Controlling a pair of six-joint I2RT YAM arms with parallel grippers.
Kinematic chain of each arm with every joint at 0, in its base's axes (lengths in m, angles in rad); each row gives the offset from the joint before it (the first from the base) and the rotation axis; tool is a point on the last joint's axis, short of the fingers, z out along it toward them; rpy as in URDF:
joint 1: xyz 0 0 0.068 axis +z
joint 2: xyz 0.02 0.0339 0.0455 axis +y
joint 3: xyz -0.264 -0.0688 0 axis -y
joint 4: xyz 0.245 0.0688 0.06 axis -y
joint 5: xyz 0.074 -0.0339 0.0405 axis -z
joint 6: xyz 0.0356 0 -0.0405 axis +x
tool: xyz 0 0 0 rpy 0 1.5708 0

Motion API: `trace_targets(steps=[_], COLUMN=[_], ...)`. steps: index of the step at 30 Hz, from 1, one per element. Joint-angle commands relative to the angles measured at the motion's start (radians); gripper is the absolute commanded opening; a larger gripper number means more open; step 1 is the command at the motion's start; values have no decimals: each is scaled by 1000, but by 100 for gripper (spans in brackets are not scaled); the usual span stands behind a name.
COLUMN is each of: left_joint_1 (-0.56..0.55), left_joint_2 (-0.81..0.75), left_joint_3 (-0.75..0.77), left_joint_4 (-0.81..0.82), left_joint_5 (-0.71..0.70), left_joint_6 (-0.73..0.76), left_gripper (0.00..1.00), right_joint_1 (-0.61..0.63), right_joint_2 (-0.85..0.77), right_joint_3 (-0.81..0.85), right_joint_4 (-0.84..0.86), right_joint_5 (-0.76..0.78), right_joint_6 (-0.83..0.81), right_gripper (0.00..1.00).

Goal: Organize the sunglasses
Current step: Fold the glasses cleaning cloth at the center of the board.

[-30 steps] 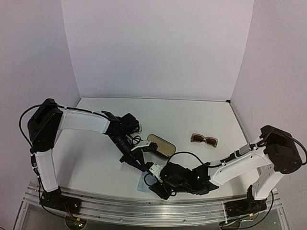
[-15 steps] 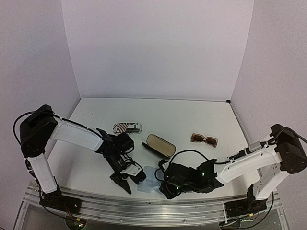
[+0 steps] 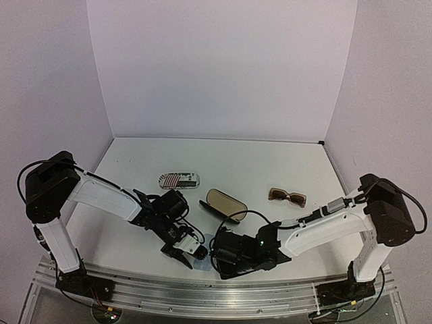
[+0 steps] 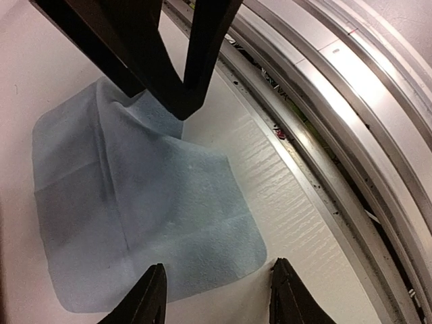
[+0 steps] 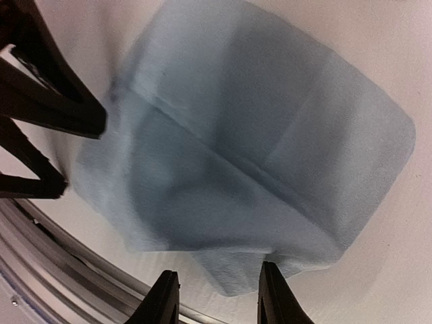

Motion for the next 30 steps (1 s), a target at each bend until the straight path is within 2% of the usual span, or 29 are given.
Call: trace_targets(steps=[1,6,10,12,16,17,25,30], left_joint_1=[-12,-15,-15,-15,-15,-15,-9,47], left_joint_2=[-18,-15,-9,-6,-6,-7,-14,-23], left_joint_3=[-14,-17,-18,-18,-21,-22,24,131], left_joint_4=[54,57,54,54,59,57,22,-96], left_joint_5=[-32,-19,1,8,14,13,-67,36], left_joint_6=[12,11,6,1,-20,-26,-127,-248], left_gripper=[42,36,27,19,4,1,0,0], right_joint_1=[5,6,6,6,5,6,5,-1], right_joint_2=[61,91,114,115,108,105,-5,-131], right_joint_3=[51,45,24,14,8,7,-22,-41], right_joint_4=[-101,-102,-114,-123,-132,-131,-122,-117], right_joint_5=[12,-5,-47,-47,-39,-40,-40,-24], right_joint_6=[13,-11,-20,-20,-23,-27,-85,-115], right_gripper=[34,31,27,21,2,0,0,0])
